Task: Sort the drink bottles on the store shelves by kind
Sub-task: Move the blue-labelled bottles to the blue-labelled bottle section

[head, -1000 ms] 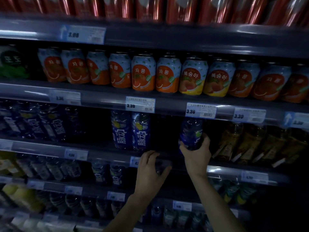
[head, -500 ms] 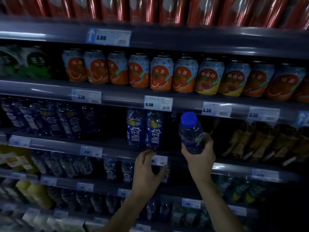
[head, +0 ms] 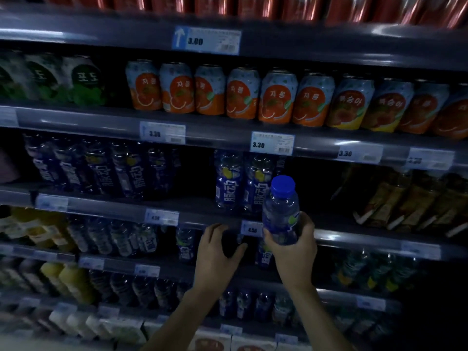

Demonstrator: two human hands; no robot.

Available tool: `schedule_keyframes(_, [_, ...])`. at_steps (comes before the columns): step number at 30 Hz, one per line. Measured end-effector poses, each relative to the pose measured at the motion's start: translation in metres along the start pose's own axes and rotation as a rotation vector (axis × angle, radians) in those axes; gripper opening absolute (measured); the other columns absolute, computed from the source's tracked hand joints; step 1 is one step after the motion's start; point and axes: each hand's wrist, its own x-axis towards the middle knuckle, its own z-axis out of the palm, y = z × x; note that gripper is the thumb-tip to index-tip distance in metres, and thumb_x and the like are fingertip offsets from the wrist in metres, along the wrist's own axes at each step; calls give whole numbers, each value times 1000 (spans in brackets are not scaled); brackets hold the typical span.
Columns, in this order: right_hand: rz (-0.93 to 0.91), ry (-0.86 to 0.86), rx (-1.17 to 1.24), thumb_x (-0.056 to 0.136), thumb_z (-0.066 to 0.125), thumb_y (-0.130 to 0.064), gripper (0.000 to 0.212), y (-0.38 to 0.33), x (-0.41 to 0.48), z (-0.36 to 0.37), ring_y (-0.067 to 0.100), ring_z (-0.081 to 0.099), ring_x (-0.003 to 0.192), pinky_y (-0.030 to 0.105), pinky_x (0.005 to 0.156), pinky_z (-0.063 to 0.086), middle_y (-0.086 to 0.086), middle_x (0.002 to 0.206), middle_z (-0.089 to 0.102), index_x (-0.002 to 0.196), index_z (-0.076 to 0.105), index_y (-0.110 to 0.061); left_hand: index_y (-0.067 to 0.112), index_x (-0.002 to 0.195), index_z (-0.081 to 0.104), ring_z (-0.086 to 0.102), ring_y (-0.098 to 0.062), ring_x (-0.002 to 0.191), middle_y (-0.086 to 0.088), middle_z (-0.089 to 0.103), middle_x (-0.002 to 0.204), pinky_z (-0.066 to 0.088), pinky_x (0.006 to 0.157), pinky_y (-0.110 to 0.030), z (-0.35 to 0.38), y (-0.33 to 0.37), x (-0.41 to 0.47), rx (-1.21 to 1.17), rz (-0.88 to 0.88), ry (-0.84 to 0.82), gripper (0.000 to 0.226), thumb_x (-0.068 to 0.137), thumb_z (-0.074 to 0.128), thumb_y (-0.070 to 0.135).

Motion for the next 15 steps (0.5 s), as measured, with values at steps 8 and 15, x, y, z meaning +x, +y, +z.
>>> schedule_keyframes(8, [79,-28,-1,67,87,-21,77,6,-57,45,-13,54,103,4,78,46,-20,113,55,119,38,-48,25,129,45,45,-12,116,8,42,129,45,92,-28,-31,-53,-15,31,-80,-9,57,82,63,51])
schedule_keyframes(15, [173,-56,-92,64,88,-27,76,29,-100,78,-8,57,95,1,72,43,-28,106,54,116,40,-52,24,132,41,42,-14,118,6,38,133,45,94,-33,-44,-101,-27,18,-139,-43,57,84,63,47])
